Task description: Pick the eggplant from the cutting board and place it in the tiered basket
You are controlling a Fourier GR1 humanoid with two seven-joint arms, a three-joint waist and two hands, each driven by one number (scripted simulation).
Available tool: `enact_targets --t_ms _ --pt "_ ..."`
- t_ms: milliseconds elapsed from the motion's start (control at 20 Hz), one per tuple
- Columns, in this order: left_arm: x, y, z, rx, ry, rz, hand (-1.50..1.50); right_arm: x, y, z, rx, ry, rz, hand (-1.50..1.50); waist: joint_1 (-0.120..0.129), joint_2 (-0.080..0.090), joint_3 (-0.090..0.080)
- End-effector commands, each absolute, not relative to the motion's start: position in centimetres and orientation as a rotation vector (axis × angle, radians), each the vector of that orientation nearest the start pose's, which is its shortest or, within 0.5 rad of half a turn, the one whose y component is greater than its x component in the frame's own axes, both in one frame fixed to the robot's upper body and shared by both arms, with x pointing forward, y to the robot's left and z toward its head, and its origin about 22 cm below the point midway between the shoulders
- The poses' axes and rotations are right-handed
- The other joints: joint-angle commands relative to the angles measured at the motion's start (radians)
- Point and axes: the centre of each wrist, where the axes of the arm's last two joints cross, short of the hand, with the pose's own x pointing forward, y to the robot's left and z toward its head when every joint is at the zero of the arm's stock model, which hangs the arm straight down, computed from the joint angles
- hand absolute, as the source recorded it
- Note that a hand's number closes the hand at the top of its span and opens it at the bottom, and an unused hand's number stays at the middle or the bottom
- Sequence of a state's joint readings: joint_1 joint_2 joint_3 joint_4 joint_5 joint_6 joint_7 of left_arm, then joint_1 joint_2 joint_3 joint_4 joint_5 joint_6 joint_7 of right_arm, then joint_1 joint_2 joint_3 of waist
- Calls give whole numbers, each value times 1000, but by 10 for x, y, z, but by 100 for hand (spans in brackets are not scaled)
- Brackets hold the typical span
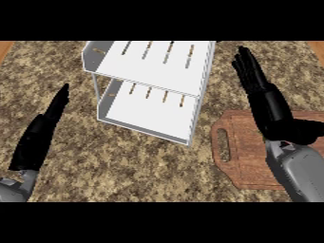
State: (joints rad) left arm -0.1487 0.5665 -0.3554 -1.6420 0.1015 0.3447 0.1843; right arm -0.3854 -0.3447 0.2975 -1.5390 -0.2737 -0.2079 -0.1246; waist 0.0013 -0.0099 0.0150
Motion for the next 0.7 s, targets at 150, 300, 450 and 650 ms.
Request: enact_targets --t_ms 150,300,450,650 --pt "260 231 45 113 -1484 -207 0 285 -284 88 322 -1992 465 150 -37 14 -13" --pt "255 234 40 20 -1418 -112 0 285 -367 96 -309 -1966 351 150 -89 24 -17" --pt "252 221 30 -73 -1406 -115 0 256 -395 33 -196 -1972 42 -150 -33 20 -11" --pt "286 232 45 -68 -1407 -121 0 234 -429 29 -74 -2063 395 -150 -27 16 -13"
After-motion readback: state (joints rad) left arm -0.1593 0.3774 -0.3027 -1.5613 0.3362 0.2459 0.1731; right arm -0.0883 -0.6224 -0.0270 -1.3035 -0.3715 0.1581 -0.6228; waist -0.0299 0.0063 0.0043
